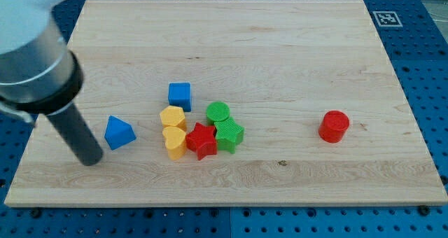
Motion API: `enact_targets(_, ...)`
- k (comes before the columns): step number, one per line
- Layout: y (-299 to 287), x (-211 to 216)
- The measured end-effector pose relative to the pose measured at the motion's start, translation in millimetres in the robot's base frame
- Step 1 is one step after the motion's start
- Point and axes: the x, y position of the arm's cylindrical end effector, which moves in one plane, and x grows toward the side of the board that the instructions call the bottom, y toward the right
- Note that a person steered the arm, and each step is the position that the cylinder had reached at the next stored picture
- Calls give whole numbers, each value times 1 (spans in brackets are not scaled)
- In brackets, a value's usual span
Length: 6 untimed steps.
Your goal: Move blue triangle below yellow heart
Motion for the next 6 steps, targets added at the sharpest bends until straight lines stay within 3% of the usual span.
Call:
enact_targets(3, -11, -25)
enact_targets(6, -1, -19)
